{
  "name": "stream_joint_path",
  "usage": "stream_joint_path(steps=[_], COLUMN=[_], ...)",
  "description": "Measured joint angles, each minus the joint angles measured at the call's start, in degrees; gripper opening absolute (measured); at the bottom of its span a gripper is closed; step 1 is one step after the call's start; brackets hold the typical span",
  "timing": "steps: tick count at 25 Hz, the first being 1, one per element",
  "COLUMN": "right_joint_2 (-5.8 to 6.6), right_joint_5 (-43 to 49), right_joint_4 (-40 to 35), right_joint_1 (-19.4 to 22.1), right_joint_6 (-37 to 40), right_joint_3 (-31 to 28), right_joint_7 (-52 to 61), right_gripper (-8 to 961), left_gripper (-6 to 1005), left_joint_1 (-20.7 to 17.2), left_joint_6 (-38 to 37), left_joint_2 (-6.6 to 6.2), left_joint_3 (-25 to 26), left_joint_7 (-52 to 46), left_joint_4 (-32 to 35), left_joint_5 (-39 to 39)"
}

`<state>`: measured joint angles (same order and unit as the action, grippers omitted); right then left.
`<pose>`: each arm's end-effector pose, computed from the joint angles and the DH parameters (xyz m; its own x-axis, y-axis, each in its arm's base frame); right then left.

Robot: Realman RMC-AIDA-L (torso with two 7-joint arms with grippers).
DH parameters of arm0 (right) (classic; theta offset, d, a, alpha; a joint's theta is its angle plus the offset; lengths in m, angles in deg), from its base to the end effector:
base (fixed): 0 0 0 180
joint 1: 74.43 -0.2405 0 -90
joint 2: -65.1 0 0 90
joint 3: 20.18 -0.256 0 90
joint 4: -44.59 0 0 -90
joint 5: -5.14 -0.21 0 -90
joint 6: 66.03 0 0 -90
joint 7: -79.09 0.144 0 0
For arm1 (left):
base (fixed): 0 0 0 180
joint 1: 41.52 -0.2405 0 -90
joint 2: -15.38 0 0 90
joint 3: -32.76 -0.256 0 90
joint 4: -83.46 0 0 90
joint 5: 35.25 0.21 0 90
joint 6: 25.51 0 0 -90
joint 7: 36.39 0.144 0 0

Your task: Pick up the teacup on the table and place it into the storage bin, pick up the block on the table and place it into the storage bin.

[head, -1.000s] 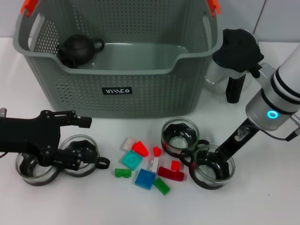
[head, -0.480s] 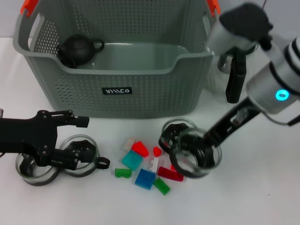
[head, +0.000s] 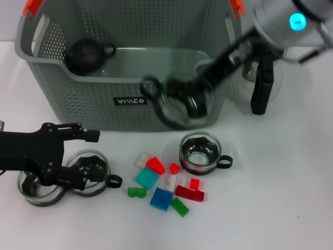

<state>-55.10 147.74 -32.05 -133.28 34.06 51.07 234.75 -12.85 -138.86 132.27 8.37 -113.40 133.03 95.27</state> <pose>0.0259 0.3778 0.0074 0.8374 -0.5282 0.1407 -0.4778 -0.8324 -0.2809 -0.2786 0.2852 0.0626 0.8612 0.2858 0.4203 0.3403 -0.9385 -0.0591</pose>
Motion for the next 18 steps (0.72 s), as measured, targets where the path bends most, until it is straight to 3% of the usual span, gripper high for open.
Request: stream_joint_path(steps=[5,9,14,18], right_joint_2=[-0.02,0.13,0.31,1.39], right_joint_5=[5.9,9.7,13.4,14.2], right_joint_4=[0.6,2.7,9.7,15.9], right_joint_1=[-5.4,-7.4,-9.8,-11.2], right_joint_6=[-2.3,-6.6,-12.6,-17.4], right_joint_3=[-3.8,-4.7,-6.9,-7.5], right_joint_7=[-1.4,-2.0,-4.1,-4.8], right_gripper=[43,44,44,43], left_gripper=[934,934,934,934], left_joint_1=[-0.2,-0.3,-0.3,-0.5], left_joint_6=[-0.2,-0.2,-0.5,-0.8], left_joint_2=[0.00,0.07,0.14,0.20], left_joint_3=[0.1,0.1,-0.1,-0.1], left_joint_7=[0.4,0.7,0.9,1.2], left_joint_4=[0.0,0.0,-0.1,-0.2], left_joint_5=[-0.1,-0.1,0.0,0.1])
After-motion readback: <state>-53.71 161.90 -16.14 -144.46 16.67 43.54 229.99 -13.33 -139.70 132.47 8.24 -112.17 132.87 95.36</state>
